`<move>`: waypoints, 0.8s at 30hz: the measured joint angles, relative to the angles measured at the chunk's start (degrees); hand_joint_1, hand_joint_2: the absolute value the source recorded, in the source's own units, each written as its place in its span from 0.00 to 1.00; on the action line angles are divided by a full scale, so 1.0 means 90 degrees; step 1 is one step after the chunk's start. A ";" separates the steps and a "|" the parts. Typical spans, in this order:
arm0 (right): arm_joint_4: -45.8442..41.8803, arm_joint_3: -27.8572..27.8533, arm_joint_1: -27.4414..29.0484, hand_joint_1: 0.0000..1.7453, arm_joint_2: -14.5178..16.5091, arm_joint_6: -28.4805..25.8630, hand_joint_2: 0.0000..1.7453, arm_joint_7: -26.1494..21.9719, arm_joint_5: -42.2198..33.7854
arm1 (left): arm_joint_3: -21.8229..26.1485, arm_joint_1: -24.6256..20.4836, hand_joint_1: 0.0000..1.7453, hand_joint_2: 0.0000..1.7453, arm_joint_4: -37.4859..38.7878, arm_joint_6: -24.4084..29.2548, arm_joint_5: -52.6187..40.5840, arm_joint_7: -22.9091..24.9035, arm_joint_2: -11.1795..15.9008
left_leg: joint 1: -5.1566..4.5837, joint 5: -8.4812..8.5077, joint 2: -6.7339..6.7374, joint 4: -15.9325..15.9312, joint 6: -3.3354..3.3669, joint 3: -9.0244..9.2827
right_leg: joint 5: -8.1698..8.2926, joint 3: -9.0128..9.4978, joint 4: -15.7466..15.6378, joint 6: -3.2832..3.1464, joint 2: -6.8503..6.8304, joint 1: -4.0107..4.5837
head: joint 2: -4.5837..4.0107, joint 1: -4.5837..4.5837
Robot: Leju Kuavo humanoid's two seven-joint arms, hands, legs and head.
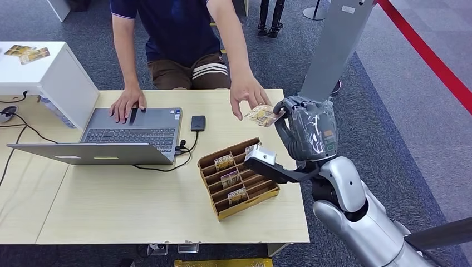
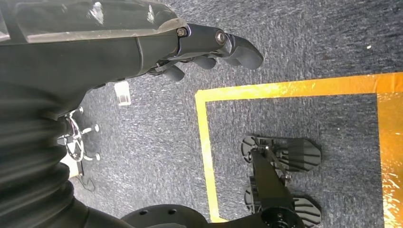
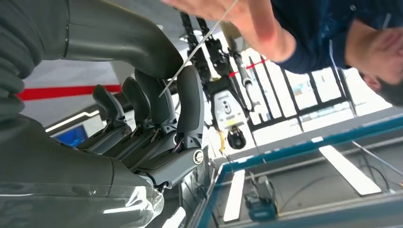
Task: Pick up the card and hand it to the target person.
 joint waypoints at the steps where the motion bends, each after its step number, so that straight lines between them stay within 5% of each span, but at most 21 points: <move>1: 0.0216 0.0024 -0.0004 0.83 0.0058 -0.0075 1.00 -0.0023 -0.0003 | -0.0011 -0.0007 0.00 1.00 0.0000 0.0004 0.0000 0.0013 -0.0007 | 0.0000 0.0000 0.0000 0.0000 0.0000 0.0000 | 0.0000 -0.0001 0.0000 0.0000 0.0000 0.0000 | 0.0000 0.0000; 10: 0.1451 0.0203 -0.0046 0.83 0.0399 -0.0326 1.00 -0.0007 -0.0091 | -0.0078 -0.0012 0.00 1.00 0.0000 0.0029 -0.0015 0.0060 -0.0019 | 0.0000 0.0000 0.0001 0.0000 0.0000 0.0000 | 0.0000 -0.0002 -0.0001 0.0000 0.0000 0.0000 | 0.0000 -0.0004; 13: 0.1632 0.0254 -0.0054 0.21 0.0431 -0.0352 1.00 0.0046 -0.0123 | -0.0103 -0.0014 0.00 1.00 0.0000 0.0055 -0.0069 0.0030 -0.0019 | 0.0000 0.0000 0.0001 0.0000 0.0000 0.0002 | 0.0000 -0.0002 -0.0001 0.0000 0.0000 0.0000 | 0.0000 -0.0001; 14: 0.1677 0.0270 -0.0054 0.00 0.0434 -0.0357 1.00 0.0071 -0.0137 | -0.0113 -0.0015 0.00 0.75 0.0000 0.0072 -0.0089 0.0008 -0.0019 | 0.0000 0.0000 0.0001 0.0000 0.0000 0.0002 | 0.0000 -0.0002 -0.0001 0.0000 0.0000 0.0000 | 0.0000 0.0001; 17: 0.1790 0.0298 -0.0053 0.00 0.0438 -0.0373 1.00 0.0127 -0.0175 | -0.0137 -0.0018 0.00 0.00 0.0000 0.0119 -0.0115 -0.0044 -0.0019 | 0.0000 0.0000 0.0001 0.0001 0.0000 0.0002 | 0.0000 -0.0003 -0.0001 0.0000 0.0000 0.0000 | 0.0000 0.0005; 24: 0.1913 0.0331 -0.0045 0.00 0.0437 -0.0475 1.00 0.0202 -0.0268 | -0.0142 -0.0017 0.00 0.00 0.0000 0.0030 0.0030 -0.0147 -0.0019 | 0.0000 0.0000 0.0001 0.0001 0.0000 0.0003 | 0.0000 -0.0004 -0.0001 0.0000 0.0001 0.0000 | 0.0000 -0.0003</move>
